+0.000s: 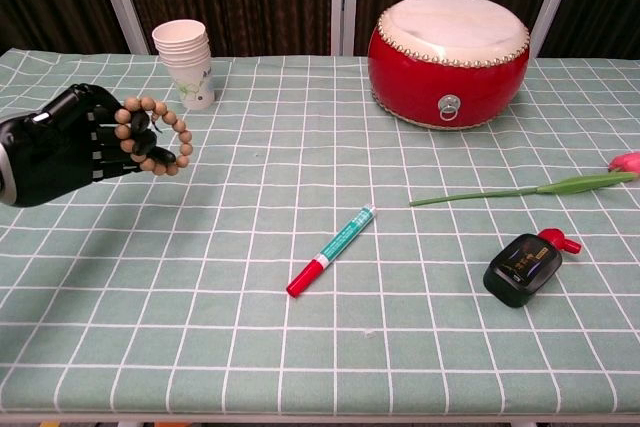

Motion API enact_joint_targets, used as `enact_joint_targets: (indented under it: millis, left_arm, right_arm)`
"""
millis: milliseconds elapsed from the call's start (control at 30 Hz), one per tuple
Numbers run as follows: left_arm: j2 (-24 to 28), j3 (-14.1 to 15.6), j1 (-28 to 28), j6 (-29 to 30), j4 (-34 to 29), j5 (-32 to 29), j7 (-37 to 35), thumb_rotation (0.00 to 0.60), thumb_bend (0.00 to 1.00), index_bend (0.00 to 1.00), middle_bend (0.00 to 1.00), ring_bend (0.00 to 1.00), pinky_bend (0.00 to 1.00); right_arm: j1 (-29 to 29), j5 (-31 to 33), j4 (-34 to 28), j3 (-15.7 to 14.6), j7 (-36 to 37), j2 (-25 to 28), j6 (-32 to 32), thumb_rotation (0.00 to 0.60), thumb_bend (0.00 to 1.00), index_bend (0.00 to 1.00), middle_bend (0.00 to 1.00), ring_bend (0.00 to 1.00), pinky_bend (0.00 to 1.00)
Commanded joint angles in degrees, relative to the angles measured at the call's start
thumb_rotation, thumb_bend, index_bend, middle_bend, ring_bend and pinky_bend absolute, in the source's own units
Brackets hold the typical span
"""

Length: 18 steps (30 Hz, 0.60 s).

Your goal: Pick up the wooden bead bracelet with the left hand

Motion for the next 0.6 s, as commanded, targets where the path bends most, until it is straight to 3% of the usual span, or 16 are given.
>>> enact_joint_targets:
  millis: [33, 167, 267, 433, 600]
  left_arm:
    - [0.0, 0.2, -0.1, 0.0, 0.1, 0.4, -0.4, 0.205, 0.79, 0.6, 0.64, 0.36, 0.14]
    - [0.0, 0.1, -0.1, 0.4, 0.1, 0.7, -1.2, 0.259, 0.82, 0.57, 0.61, 0.34, 0.14]
    - [0.0, -0.1, 0.0, 1.5, 0.3, 1.1, -0.9, 0.184, 0.71, 0.56, 0.61, 0.34, 0.14]
    - [-0.3, 0.3, 0.1, 4.8, 1.4, 3.8, 1.5, 0.1, 0.65, 0.53, 0.58, 0.34, 0.14]
    - [-1.2, 3.1, -0.9, 8.9, 5.8, 11.1, 6.6, 0.083, 0.64, 0.45, 0.46, 0.23, 0.14]
  right_arm:
    - [0.0, 0.1, 0.0, 0.0, 0.0, 0.0, -0.1, 0.6, 0.23, 0.0, 0.0, 0.0, 0.0]
    - [0.0, 0.2, 0.0, 0.0, 0.0, 0.0, -0.1, 0.6, 0.23, 0.0, 0.0, 0.0, 0.0]
    - [0.0, 0.2, 0.0, 0.0, 0.0, 0.0, -0.1, 0.6, 0.23, 0.0, 0.0, 0.0, 0.0]
    - [0.0, 0.4, 0.2, -0.1, 0.4, -0.1, -0.4, 0.6, 0.23, 0.0, 0.0, 0.0, 0.0]
    - [0.1, 0.9, 0.8, -0.2, 1.2, -0.3, -1.0, 0.6, 0.23, 0.0, 0.0, 0.0, 0.0]
